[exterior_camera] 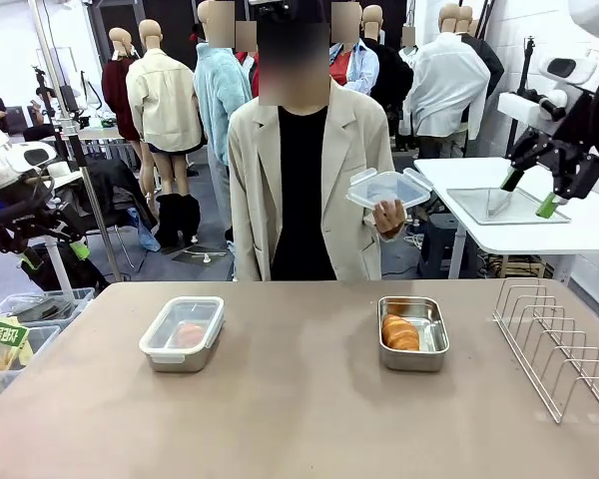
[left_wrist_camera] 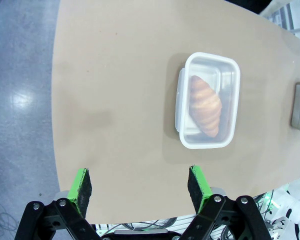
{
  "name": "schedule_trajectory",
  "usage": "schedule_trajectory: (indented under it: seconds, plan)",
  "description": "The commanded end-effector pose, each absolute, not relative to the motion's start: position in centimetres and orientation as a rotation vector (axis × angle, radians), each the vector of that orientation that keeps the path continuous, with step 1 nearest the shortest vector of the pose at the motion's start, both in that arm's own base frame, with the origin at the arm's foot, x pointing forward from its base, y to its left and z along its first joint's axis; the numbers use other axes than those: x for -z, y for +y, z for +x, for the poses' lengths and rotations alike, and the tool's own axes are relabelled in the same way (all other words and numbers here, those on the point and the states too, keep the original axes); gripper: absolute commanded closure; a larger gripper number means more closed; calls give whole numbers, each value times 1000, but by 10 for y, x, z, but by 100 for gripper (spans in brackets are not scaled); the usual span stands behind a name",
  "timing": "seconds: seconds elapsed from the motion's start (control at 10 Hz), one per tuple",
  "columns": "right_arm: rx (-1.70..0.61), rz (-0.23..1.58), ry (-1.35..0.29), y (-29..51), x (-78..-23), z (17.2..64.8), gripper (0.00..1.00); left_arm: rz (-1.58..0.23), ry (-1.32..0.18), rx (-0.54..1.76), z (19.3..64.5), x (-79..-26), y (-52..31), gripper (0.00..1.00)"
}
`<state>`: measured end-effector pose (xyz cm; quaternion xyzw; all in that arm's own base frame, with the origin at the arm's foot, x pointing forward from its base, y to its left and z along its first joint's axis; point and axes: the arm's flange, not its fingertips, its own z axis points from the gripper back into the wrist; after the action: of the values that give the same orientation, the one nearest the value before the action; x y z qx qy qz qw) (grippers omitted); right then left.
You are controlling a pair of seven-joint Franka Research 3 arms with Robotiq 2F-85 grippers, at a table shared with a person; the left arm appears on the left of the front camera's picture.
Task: Place the bread in airtight containers.
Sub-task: Release when the human grabs the Airtight Container lid.
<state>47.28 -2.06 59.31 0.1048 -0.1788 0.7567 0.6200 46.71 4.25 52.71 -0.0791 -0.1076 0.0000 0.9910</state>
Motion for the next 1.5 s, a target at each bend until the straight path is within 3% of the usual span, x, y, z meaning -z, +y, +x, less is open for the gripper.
schedule_trajectory:
  seconds: [0.0,1.4]
  plan:
    - [-1755,243,-480,-23,-582,462,0,-143,-215,-1,467,-529,44,0]
    - [-1734,245,-428,-26,-585,467,0,-143,-215,-1,467,-529,44,0]
